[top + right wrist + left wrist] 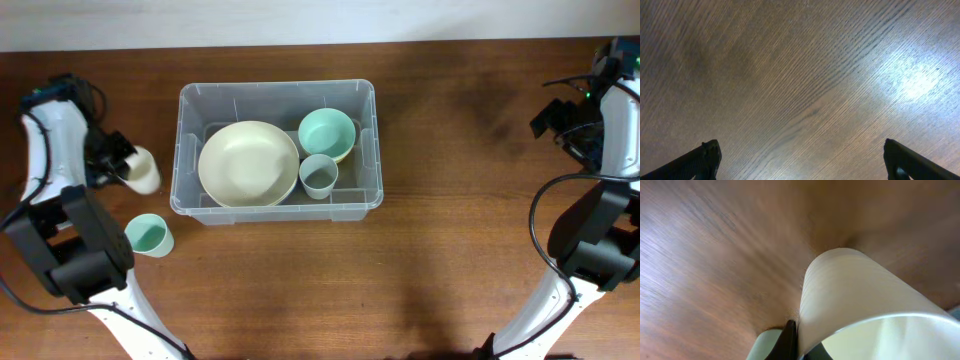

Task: Pack container
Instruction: 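Carry the cream cup with the left gripper over the grey cup, then lower the cream cup onto the grey cup, release, withdraw left gripper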

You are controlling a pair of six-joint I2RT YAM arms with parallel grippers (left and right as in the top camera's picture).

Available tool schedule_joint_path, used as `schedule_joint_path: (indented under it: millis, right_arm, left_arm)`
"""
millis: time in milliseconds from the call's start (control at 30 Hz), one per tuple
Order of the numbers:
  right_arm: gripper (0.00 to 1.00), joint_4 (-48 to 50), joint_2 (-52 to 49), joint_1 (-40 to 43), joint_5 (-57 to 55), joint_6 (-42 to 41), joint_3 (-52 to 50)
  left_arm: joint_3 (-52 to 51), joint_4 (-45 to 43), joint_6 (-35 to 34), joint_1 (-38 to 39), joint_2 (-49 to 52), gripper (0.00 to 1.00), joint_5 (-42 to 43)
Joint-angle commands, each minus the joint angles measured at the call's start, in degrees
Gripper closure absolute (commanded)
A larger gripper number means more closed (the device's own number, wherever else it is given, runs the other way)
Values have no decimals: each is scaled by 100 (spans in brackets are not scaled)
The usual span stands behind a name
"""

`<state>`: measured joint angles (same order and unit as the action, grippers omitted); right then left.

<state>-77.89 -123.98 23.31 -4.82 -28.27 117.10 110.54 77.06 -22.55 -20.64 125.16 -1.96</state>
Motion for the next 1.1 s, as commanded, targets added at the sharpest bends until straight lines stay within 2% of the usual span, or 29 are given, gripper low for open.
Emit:
schedule_joint_path:
  millis: [0,33,200,267,367,467,533,600,733,1067]
  right_arm:
    - [1,-2,83,-4,-11,-13,-11]
    - [1,-2,83,-4,-11,-13,-11]
    - [1,0,83,-4,-11,-13,-11]
    - [1,0,83,-4,-11,-13,-11]
    - [1,-2,83,-4,-11,-13,-11]
    - [1,0,83,-4,-11,-11,-11]
    - [1,0,83,-4,-11,-13,-11]
    - [1,-2,83,-4,-11,-13,-11]
    - [1,-2,83,-4,-11,-13,-11]
    - [1,-2,83,-4,-11,-13,-11]
  left_arm:
    - [1419,385,35,-111,-81,99,-11]
    - [2260,632,208,-44,-103,99,260]
    - [4293,1180,1104,627,-219,99,1676]
    - [4826,1331,1408,1163,-297,99,1818]
    - [5241,1502,1620,2170,-348,99,1589]
    - [5200,1613,1615,3108,-315,99,1405]
    - [4800,1738,1620,3991,-264,99,1296]
    - [4485,1805,1617,4315,-260,99,1200]
    - [3956,1947,1506,4581,-260,99,1198]
    - [2677,1740,1449,4588,-238,99,1200]
